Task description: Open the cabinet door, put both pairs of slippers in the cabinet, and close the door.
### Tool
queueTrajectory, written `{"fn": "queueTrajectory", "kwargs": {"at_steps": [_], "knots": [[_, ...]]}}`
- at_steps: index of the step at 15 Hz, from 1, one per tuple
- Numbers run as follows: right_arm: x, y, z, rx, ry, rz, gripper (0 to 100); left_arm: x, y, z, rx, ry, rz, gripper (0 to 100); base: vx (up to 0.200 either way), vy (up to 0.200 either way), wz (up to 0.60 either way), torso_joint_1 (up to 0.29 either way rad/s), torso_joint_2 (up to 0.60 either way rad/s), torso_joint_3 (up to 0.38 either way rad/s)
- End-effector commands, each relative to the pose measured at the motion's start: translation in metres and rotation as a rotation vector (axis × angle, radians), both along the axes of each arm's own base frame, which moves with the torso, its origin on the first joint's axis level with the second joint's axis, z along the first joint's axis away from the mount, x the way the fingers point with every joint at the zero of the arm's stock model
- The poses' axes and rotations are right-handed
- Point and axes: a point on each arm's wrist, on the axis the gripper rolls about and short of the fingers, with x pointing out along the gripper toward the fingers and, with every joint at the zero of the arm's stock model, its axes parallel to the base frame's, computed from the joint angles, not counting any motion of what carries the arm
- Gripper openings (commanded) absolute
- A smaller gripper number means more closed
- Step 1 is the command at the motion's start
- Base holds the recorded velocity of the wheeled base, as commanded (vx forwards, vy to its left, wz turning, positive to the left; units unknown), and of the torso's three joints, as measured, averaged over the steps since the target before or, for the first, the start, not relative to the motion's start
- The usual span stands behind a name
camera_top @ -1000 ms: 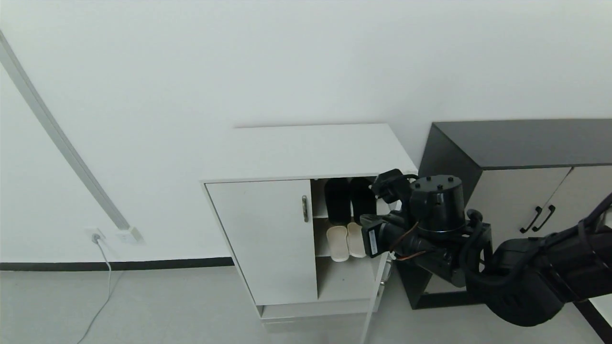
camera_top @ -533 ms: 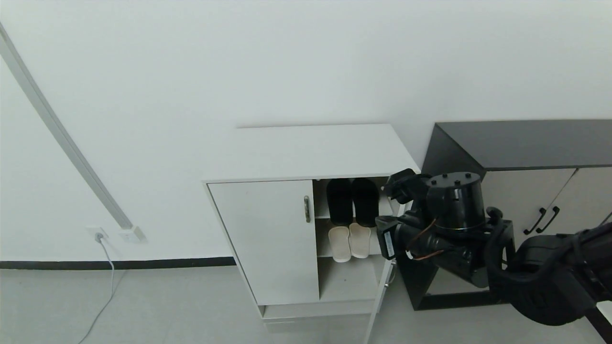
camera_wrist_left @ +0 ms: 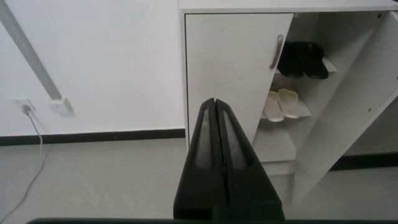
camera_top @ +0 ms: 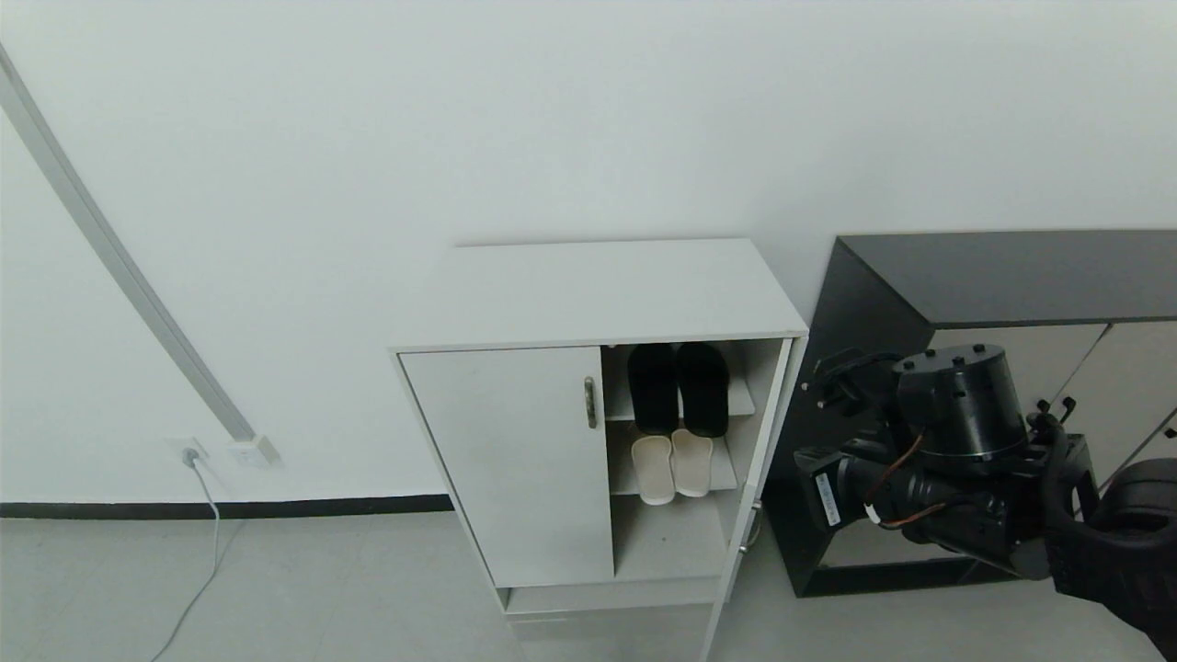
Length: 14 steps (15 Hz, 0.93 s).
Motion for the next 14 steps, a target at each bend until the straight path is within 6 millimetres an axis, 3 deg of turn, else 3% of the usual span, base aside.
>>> {"fn": "queueTrajectory", "kwargs": {"at_steps": [1, 7, 14], "knots": [[0.004, 0.001, -0.013, -0.016, 0.034, -0.006, 0, 0.000, 0.000, 0.000, 0.000, 0.000, 0.000, 0, 0.000, 0.000, 0.00, 0.000, 0.00, 0.000], [0.031, 0.020, -0.055, -0.032, 0.051, -0.010, 0, 0.000, 0.000, 0.000, -0.002, 0.000, 0.000, 0, 0.000, 0.000, 0.00, 0.000, 0.00, 0.000], [0.062, 0.046, -0.041, 0.156, -0.108, 0.030, 0, 0.000, 0.000, 0.000, -0.002, 0.000, 0.002, 0, 0.000, 0.000, 0.00, 0.000, 0.00, 0.000]]}}
